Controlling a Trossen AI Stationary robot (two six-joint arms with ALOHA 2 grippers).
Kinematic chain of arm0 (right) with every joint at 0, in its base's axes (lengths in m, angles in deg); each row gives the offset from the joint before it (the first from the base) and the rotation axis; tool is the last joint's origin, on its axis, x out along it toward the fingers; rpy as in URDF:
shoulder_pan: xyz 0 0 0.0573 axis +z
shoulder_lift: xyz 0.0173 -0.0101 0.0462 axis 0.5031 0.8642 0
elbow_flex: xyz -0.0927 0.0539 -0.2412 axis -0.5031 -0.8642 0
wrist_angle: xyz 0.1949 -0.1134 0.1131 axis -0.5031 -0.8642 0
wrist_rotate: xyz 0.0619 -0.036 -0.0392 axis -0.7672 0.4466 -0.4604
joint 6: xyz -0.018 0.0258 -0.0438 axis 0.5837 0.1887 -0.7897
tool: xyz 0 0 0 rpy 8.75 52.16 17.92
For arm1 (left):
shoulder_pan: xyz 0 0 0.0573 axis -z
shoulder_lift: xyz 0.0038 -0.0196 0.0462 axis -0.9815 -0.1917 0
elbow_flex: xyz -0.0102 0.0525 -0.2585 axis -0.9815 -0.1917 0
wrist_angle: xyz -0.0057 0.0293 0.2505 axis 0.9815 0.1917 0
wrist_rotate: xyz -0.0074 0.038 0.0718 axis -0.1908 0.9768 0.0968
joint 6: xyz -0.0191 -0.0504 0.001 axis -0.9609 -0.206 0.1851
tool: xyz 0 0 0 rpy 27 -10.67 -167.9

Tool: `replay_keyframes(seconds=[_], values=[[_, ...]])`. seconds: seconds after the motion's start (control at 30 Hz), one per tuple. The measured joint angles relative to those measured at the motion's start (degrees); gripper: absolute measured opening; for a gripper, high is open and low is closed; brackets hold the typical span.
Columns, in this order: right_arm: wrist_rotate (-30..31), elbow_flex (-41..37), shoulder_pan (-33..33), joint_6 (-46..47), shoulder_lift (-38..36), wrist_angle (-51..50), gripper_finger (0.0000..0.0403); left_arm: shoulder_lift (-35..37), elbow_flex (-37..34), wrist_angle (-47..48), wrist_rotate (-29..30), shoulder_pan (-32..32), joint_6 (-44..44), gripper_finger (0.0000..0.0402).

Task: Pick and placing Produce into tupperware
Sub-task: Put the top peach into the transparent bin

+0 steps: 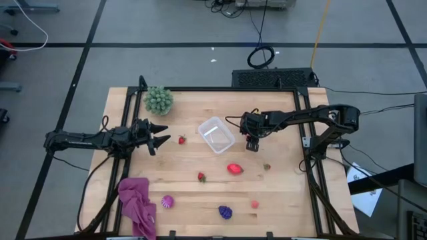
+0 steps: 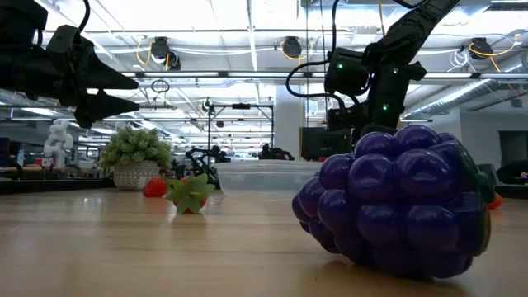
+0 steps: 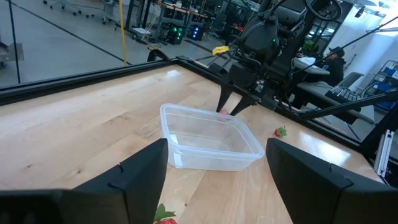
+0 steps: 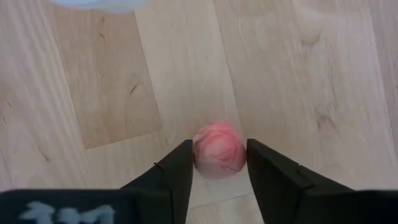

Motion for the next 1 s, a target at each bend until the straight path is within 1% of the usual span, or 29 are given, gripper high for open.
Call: replay_keyframes(seconds=[0.27, 0.7, 0.83, 1.0], values=[[-0.02, 0.0, 0.01, 0.0, -0.04, -0.07, 0.0101, 0.0, 0.0, 0.0, 0.0, 0.02, 0.0, 0.0273], [-0.02, 0.15, 0.0, -0.58, -0.04, -0.38, 0.0099, 0.0, 0.0, 0.0, 0.02, 0.0, 0.08, 0.0273], [0.0, 2.69, 0.0, -1.46, -0.22, -3.41, 0.0098, 0.0, 0.0, 0.0, 0.02, 0.0, 0.11, 0.0273], [0.0, 9.09, 0.05, -2.52, -0.23, -9.22, 0.0098, 0.0, 0.0, 0.0, 0.02, 0.0, 0.11, 0.0273]])
